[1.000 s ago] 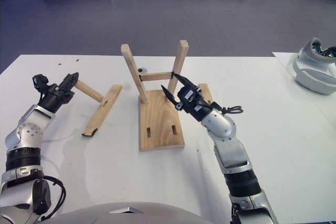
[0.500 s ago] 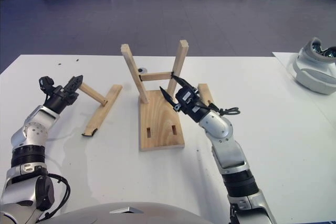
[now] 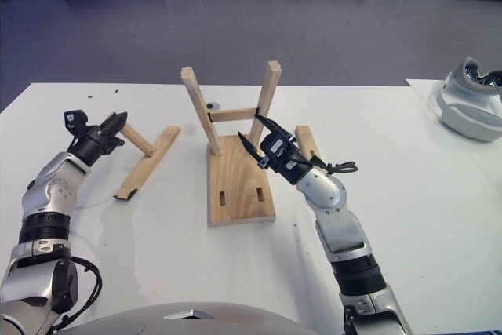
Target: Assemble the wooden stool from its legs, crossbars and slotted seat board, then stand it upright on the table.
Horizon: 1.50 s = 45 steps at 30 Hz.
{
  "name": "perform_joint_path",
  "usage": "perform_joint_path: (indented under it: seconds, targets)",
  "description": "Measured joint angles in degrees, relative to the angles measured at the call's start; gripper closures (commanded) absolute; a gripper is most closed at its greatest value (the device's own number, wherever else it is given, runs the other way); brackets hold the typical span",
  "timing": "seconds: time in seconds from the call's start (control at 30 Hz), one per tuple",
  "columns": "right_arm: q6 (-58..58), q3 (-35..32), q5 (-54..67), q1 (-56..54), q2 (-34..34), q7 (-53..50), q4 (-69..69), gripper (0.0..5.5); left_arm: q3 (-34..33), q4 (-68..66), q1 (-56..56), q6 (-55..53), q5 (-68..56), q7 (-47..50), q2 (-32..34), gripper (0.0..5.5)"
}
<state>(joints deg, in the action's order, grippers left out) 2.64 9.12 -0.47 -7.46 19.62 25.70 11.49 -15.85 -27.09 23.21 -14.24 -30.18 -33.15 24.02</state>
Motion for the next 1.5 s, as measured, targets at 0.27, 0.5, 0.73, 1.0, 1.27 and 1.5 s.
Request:
perform_joint_path:
  seconds: [0.27,0.5,0.73,1.0,1.27,1.5]
  targets:
    - [0.02,0.1,-1.6,0.78,0.17,0.0,-0.01,2.88,8.63,0.56,-0.37,6.67,8.24,1.25,1.03,5.09]
    - [0.06,0.11,-2.03,0.77,0.15,0.03,-0.16,2.88,8.54,2.59,-2.03,8.28,8.17,1.61,0.28,4.72]
    - [0.51,0.42,-2.28,0.65,-0.6,-0.4,-1.95,2.88,8.63,2.24,-3.67,1.58,10.73,0.73,2.55,3.64]
    - [1.19,0.49,-4.2,0.44,-1.07,-1.45,-3.63,2.88,11.46,11.66,-8.18,-13.16,12.98,-0.48,6.43,2.28]
    - [1.24,0.67,-4.48,0.61,-1.08,-1.48,-3.64,2.88,13.98,15.96,-10.92,-17.9,14.8,-0.76,7.02,1.79]
    - [1.23,1.01,-5.34,0.66,-1.06,-1.74,-3.69,2.88,14.67,14.64,-11.11,-15.38,17.38,-1.55,8.24,2.91]
